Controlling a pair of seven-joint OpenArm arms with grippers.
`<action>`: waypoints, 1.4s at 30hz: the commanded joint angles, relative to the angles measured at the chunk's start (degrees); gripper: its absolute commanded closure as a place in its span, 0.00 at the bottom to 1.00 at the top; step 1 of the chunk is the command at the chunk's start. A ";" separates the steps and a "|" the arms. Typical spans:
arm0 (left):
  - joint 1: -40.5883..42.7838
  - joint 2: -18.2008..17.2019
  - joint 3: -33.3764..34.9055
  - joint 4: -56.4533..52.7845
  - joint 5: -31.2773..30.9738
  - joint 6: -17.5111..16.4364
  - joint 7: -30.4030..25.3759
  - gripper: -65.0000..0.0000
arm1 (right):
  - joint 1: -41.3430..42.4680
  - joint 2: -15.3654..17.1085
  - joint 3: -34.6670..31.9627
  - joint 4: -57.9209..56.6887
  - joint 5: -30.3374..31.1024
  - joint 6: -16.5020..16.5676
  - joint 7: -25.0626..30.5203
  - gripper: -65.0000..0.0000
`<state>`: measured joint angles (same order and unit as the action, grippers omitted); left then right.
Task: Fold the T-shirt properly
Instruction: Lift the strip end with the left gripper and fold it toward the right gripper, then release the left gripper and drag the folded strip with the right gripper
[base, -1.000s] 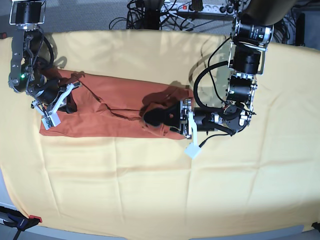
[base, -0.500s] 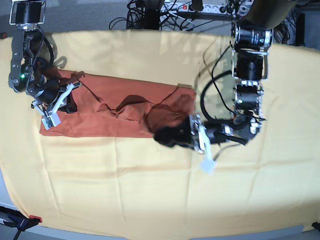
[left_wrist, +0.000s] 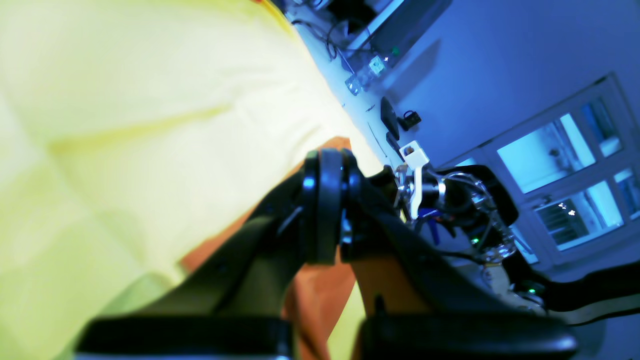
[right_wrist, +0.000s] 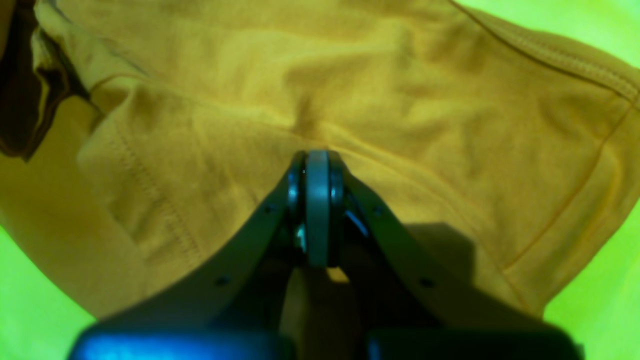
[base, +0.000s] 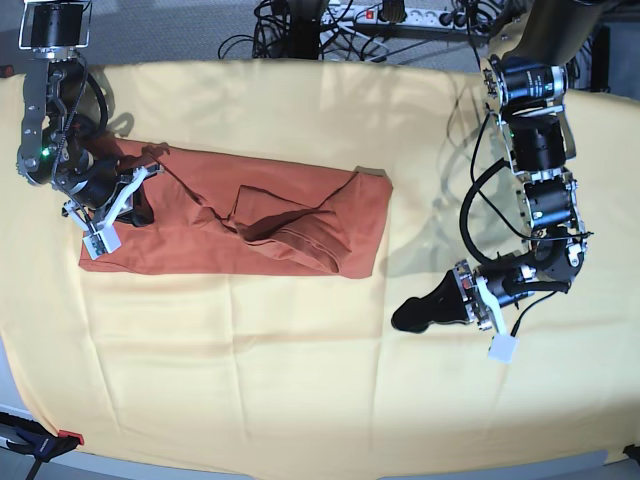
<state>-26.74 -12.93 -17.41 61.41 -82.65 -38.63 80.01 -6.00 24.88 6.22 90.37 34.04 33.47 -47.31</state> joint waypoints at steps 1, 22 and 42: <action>-1.27 -0.52 0.59 0.90 0.92 -0.39 -0.01 1.00 | 0.15 0.50 -0.09 0.22 -0.85 0.17 -1.29 1.00; 1.44 -0.39 24.13 0.90 0.07 -1.37 -0.85 1.00 | 0.15 0.52 -0.09 0.22 -0.85 0.17 -1.29 1.00; 2.34 -0.44 22.23 0.87 22.29 -1.37 -9.33 1.00 | 3.15 0.68 8.11 5.92 6.03 2.14 -3.28 0.99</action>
<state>-22.98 -13.15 5.15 61.43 -60.62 -39.72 71.07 -3.40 24.56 13.91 95.31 39.48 35.14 -51.24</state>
